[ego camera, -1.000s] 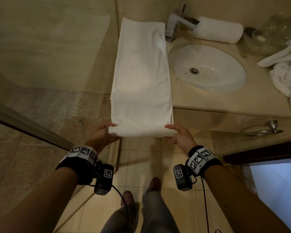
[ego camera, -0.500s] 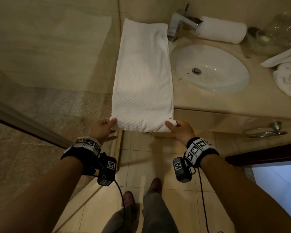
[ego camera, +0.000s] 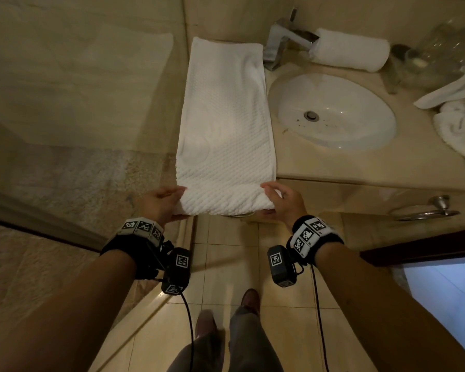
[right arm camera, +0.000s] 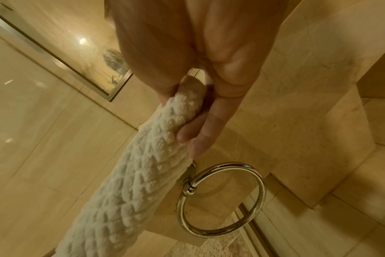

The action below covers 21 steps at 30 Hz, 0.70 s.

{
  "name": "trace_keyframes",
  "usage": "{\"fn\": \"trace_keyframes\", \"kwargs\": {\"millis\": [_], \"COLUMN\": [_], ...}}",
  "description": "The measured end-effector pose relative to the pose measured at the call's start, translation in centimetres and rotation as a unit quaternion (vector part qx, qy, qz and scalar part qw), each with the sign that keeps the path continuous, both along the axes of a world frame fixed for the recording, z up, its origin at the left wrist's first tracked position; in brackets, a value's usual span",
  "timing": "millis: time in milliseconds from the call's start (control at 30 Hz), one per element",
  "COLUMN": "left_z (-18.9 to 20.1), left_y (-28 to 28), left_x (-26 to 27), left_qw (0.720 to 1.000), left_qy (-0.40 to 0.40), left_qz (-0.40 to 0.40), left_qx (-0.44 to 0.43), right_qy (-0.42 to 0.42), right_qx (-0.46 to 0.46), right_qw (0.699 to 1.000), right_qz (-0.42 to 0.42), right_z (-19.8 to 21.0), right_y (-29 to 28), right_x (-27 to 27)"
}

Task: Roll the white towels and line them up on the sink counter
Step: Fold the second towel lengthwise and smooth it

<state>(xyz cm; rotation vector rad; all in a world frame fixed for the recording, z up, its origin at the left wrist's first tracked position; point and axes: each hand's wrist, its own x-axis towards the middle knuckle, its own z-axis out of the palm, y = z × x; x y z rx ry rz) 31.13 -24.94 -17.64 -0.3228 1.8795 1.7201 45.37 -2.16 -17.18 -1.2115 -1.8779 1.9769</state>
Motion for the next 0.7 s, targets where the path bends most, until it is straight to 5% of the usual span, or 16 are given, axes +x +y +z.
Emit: {"fn": "trace_keyframes", "kwargs": {"millis": [267,500,700], "left_z": [1.2,0.5,0.3], "left_y": [0.4,0.2,1.0], "left_x": [-0.1,-0.3,-2.7], "left_qw": [0.994,0.996,0.989], "left_qy": [-0.076,-0.043,0.038], "left_qz": [-0.029,-0.032,-0.054], "left_qx": [0.073,0.065,-0.130], "right_qy": [-0.004,-0.019,-0.087], "right_qx": [-0.200,-0.071,0.019], "right_qw": [0.980,0.997,0.996], "right_qz": [0.016,0.013,0.014], "right_z": [1.1,-0.1,-0.7], "right_y": [1.3,1.3,1.6], "right_x": [0.5,0.3,-1.3]}}
